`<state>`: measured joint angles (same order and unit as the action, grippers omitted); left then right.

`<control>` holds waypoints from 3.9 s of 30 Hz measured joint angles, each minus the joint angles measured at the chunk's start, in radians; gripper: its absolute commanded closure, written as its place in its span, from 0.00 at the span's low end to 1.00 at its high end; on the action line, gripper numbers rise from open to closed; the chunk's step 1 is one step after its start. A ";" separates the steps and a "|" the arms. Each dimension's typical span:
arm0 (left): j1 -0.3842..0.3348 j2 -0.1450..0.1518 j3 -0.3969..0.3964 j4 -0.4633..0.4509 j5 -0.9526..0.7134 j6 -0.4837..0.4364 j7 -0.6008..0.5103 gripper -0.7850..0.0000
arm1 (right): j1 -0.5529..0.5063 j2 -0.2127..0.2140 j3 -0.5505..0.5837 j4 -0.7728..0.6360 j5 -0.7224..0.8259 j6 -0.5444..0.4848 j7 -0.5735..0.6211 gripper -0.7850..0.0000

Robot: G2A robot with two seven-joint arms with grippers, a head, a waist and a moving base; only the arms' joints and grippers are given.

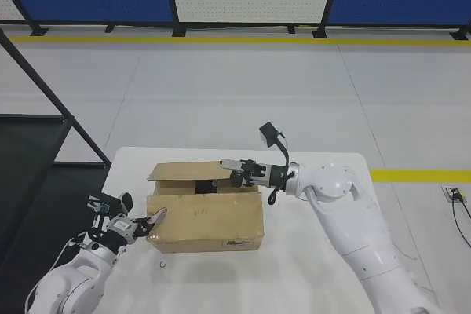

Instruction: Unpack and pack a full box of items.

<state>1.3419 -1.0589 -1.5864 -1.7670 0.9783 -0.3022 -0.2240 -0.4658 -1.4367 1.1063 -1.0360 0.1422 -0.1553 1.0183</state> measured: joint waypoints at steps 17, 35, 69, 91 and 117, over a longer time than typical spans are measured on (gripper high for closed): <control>-0.007 -0.006 0.004 0.010 -0.009 0.038 0.009 0.00 | -0.038 -0.004 -0.030 0.070 0.071 -0.045 -0.010 0.00; 0.029 -0.025 -0.078 0.187 -0.175 0.255 0.084 0.00 | -0.028 -0.003 -0.046 0.117 0.063 -0.105 -0.019 0.00; -0.162 -0.080 0.213 0.497 0.485 0.716 0.396 0.00 | -0.068 0.005 -0.070 0.026 0.030 -0.068 -0.029 0.00; -0.248 -0.113 0.248 0.648 0.601 0.769 0.461 0.00 | -0.048 0.007 -0.060 0.054 0.081 -0.033 -0.049 0.00; -0.238 -0.141 0.089 0.483 0.400 0.840 0.403 0.00 | -0.058 0.014 -0.059 0.046 0.050 -0.016 -0.101 0.00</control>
<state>1.1043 -1.1995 -1.4973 -1.2839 1.3788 0.5379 0.1786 -0.5240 -1.4228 1.0474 -0.9899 0.1919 -0.1714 0.9178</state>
